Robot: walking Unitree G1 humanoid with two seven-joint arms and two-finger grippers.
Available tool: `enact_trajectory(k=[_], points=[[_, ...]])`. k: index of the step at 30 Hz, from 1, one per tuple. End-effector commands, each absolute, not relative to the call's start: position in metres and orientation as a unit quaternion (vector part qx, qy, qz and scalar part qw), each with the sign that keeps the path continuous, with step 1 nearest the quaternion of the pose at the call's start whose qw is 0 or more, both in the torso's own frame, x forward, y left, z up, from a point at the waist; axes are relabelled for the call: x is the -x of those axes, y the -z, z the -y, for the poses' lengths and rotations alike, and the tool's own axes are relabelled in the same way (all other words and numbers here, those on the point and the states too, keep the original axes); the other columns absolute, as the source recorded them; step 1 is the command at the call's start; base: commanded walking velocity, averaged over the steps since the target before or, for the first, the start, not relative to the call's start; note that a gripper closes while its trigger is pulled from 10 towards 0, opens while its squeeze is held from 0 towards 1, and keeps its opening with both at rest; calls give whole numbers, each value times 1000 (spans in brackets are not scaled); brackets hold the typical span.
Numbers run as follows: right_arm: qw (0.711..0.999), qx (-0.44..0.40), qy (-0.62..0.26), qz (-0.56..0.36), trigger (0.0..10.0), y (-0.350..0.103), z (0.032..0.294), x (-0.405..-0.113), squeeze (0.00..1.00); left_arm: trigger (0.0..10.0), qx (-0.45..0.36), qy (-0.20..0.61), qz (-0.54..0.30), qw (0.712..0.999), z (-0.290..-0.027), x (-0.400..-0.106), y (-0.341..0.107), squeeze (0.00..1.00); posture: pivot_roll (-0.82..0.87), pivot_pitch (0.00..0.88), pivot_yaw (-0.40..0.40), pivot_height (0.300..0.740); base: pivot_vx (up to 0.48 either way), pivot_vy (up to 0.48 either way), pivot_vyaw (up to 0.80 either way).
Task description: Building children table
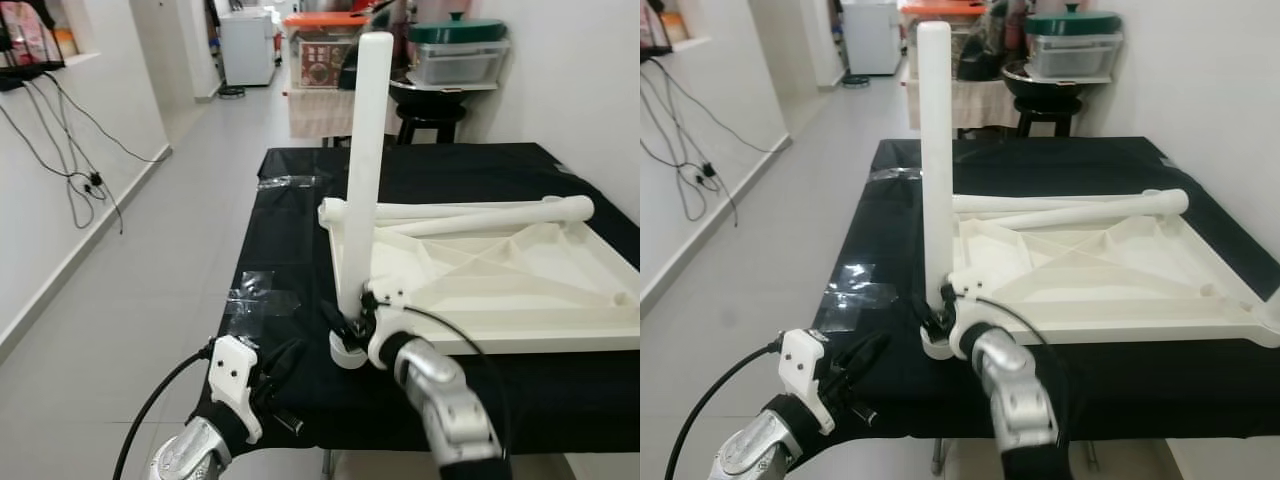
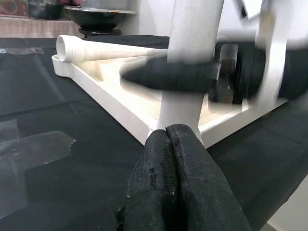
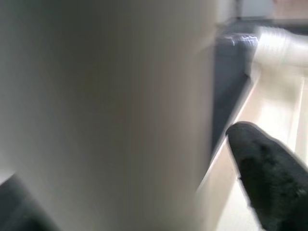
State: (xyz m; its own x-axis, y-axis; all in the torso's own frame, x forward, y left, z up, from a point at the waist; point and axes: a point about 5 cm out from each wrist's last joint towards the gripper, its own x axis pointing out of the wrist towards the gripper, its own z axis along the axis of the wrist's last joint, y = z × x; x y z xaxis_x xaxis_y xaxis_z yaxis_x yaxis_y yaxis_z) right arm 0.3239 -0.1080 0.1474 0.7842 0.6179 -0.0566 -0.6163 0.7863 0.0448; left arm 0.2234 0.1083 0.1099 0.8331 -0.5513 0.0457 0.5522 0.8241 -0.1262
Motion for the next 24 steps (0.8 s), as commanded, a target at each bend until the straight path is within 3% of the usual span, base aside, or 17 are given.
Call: enact_trajectory(k=[1, 3, 5, 6, 14, 23, 24], points=[[907, -3, -420, -21, 10000, -154, 108, -327, 1000, 10000, 59, 289, -6, 956, -109, -221, -107, 0, 46, 0, -23, 740, 0, 0, 0], [861, 30, -508, -25, 10000, -160, 114, -327, 949, 10000, 60, 291, -6, 955, -108, -218, -107, 0, 53, 0, -25, 740, 0, 0, 0], [861, 30, -508, -25, 10000, -160, 114, -327, 949, 10000, 60, 291, -6, 955, -108, -218, -107, 0, 53, 0, -25, 740, 0, 0, 0], [836, 38, -546, -35, 10000, -166, 121, -335, 0, 10000, 61, 295, -6, 953, -107, -217, -108, 0, 60, 0, -30, 740, 0, 0, 0], [822, 24, -566, -46, 10000, -185, 128, -357, 0, 10000, 55, 282, 2, 958, -109, -213, -115, 0, 96, 0, -33, 740, 0, 0, 0], [790, 8, -612, -42, 10000, -188, 132, -358, 0, 10000, 42, 268, 5, 963, -123, -214, -122, 0, 127, 0, -37, 740, 0, 0, 0], [784, 7, -619, -45, 6275, -189, 134, -359, 0, 10000, 41, 271, 3, 962, -122, -212, -121, 0, 130, 0, -37, 740, 0, 0, 0]])
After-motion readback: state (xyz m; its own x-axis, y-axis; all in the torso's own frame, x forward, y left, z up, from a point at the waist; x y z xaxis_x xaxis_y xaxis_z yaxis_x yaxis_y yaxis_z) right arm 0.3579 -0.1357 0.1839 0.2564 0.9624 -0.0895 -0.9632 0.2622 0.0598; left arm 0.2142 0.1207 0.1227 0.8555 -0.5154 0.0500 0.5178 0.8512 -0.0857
